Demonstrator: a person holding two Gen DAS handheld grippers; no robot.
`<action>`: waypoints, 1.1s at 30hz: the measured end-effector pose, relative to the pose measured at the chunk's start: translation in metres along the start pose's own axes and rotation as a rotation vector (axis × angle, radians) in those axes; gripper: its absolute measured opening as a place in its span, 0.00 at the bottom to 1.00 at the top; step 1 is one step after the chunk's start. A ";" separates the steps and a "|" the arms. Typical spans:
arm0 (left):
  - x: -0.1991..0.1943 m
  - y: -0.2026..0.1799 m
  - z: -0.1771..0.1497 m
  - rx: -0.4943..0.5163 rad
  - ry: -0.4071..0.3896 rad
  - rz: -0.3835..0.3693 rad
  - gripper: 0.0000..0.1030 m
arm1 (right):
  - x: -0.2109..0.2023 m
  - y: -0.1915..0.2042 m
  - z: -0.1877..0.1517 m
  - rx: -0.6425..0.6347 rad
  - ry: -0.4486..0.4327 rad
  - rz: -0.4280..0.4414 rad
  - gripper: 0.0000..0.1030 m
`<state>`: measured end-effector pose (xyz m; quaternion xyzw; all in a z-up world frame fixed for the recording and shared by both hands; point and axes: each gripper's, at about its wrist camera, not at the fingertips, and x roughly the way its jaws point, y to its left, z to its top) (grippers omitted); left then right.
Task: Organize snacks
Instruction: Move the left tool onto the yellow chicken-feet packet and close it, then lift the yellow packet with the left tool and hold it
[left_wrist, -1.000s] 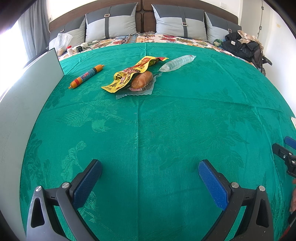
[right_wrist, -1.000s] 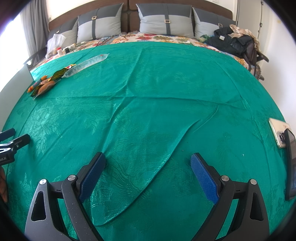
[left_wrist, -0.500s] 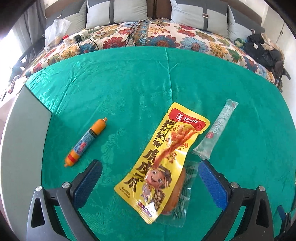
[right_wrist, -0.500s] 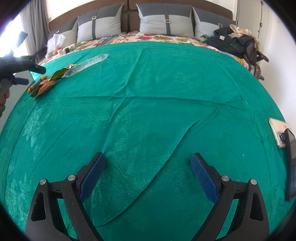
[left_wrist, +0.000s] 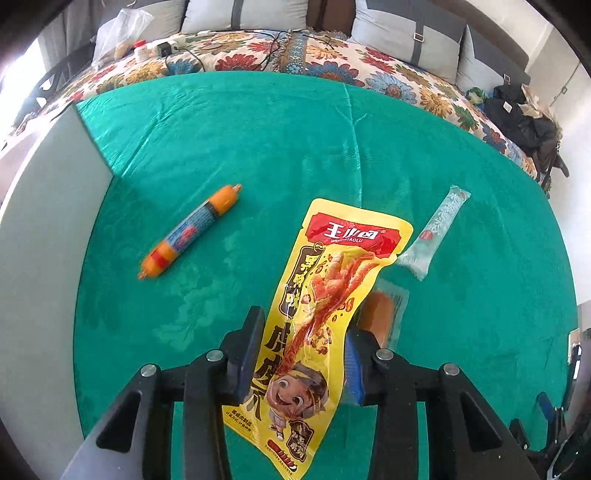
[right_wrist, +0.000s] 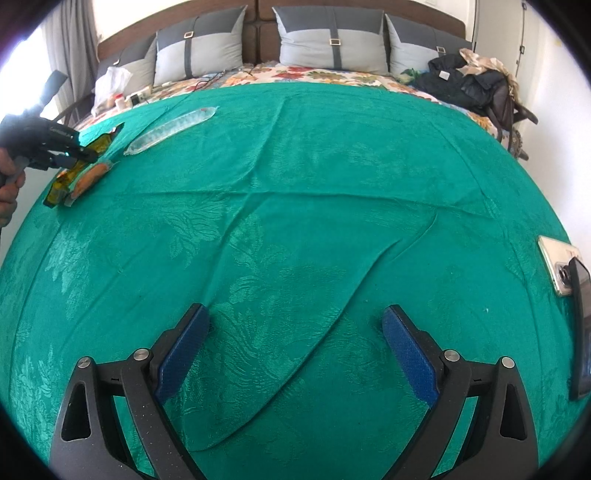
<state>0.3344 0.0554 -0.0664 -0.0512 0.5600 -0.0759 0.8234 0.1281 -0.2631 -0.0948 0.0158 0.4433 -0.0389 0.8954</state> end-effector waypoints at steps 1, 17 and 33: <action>-0.010 0.010 -0.014 -0.026 -0.005 0.008 0.38 | 0.000 0.000 0.000 0.000 0.000 0.000 0.94; -0.031 0.017 -0.161 0.079 -0.147 0.194 0.99 | 0.000 -0.001 0.000 0.000 0.001 0.001 0.94; -0.027 0.030 -0.163 0.061 -0.240 0.142 1.00 | 0.000 0.000 0.000 0.000 0.001 0.001 0.94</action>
